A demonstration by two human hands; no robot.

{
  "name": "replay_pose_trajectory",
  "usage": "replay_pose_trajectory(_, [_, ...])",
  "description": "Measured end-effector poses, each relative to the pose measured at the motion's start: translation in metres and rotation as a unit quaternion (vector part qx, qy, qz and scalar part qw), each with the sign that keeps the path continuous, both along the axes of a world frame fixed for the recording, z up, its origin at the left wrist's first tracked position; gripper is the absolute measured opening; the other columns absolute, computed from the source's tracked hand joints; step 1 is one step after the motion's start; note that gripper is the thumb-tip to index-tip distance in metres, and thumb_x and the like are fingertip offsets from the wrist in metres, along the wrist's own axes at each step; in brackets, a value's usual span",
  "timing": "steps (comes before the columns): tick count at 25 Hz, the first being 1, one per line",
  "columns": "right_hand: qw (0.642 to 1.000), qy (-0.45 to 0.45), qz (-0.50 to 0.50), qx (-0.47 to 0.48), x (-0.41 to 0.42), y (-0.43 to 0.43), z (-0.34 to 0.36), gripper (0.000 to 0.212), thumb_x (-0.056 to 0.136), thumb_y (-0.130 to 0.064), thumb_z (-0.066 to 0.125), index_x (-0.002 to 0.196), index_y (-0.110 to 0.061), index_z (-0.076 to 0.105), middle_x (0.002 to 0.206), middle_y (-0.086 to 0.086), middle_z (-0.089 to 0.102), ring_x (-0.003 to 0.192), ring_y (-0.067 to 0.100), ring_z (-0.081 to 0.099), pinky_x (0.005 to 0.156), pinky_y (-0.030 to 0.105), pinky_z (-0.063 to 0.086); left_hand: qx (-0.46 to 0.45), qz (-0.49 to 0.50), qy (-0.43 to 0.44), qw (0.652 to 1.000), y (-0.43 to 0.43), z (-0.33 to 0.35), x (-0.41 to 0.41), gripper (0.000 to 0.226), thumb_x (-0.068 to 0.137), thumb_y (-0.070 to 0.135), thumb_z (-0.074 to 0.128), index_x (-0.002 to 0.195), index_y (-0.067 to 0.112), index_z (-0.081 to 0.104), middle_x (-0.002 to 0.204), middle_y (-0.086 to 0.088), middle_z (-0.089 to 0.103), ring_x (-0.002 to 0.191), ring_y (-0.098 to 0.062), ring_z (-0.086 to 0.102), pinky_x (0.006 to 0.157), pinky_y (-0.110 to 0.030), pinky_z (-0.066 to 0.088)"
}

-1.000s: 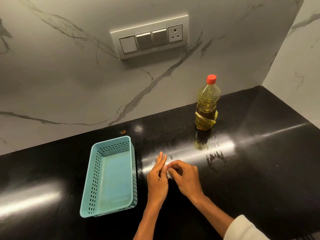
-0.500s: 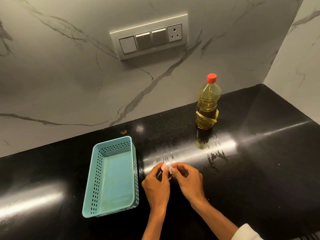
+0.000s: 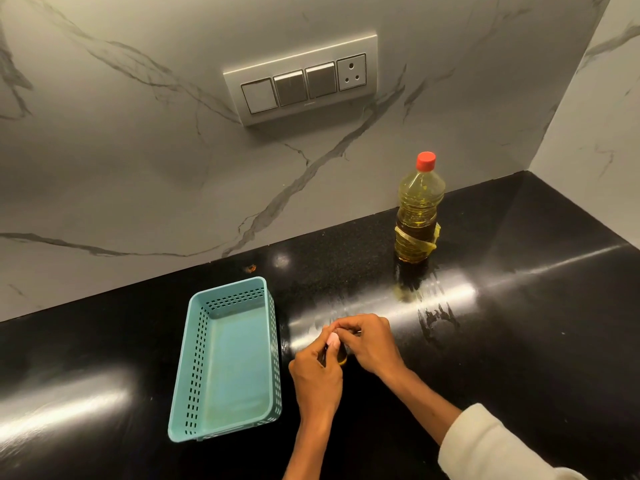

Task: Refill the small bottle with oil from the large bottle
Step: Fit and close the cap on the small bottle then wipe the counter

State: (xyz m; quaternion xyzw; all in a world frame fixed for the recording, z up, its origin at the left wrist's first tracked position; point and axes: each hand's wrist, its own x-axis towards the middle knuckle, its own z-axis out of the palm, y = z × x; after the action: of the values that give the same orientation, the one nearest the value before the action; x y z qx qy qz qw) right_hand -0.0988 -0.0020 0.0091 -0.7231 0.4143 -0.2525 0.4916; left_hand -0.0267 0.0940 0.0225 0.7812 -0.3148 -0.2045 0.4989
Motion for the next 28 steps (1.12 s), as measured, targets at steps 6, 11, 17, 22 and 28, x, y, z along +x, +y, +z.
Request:
replay_pose_trajectory(6, [0.999,-0.032,-0.023,0.004,-0.024,0.021,-0.005,0.010,0.085,-0.017,0.072,0.087,-0.025,0.078,0.080,-0.013,0.074,0.077,-0.003,0.068,0.069,0.010,0.053,0.015,-0.002,0.015,1.000,0.000,-0.009,0.001,0.030,0.096,0.020,0.065,0.126,0.019,0.068,0.119,0.012,0.069,0.091,0.026,0.059,0.084,0.000,0.046])
replay_pose_trajectory(11, [0.996,-0.022,-0.050,0.069,-0.032,0.038,-0.020,0.013,0.087,-0.015,0.070,0.084,-0.027,0.074,0.079,-0.011,0.073,0.075,0.001,0.069,0.073,0.021,0.058,0.020,-0.041,0.004,0.999,0.001,-0.012,0.002,0.031,0.101,0.026,0.056,0.130,0.034,0.060,0.128,0.002,0.069,0.119,-0.003,0.063,0.104,-0.028,0.051])
replay_pose_trajectory(17, [0.979,-0.060,-0.121,0.150,-0.025,0.032,-0.014,0.008,0.084,-0.030,0.073,0.089,-0.025,0.071,0.085,-0.007,0.073,0.081,0.003,0.070,0.078,0.024,0.058,0.000,0.002,0.003,1.000,-0.004,-0.006,-0.005,0.021,0.095,0.025,0.066,0.109,0.040,0.069,0.099,0.020,0.072,0.097,0.004,0.068,0.087,-0.017,0.055])
replay_pose_trajectory(22, [0.994,-0.015,-0.106,0.016,-0.009,0.030,-0.008,0.009,0.089,-0.019,0.067,0.094,-0.023,0.074,0.087,-0.010,0.071,0.079,-0.001,0.067,0.065,0.006,0.051,-0.026,-0.009,0.062,0.998,-0.006,-0.008,-0.007,0.024,0.100,0.017,0.058,0.112,0.033,0.070,0.100,0.025,0.072,0.097,0.008,0.068,0.085,-0.016,0.056])
replay_pose_trajectory(28, [0.995,0.092,-0.029,-0.021,-0.005,0.017,-0.015,0.018,0.091,-0.013,0.062,0.097,-0.019,0.077,0.082,-0.004,0.075,0.071,0.001,0.067,0.059,0.002,0.046,-0.056,-0.016,0.093,0.994,-0.006,-0.011,-0.008,0.032,0.101,0.019,0.054,0.109,0.046,0.070,0.118,0.041,0.062,0.124,0.001,0.058,0.097,-0.022,0.053])
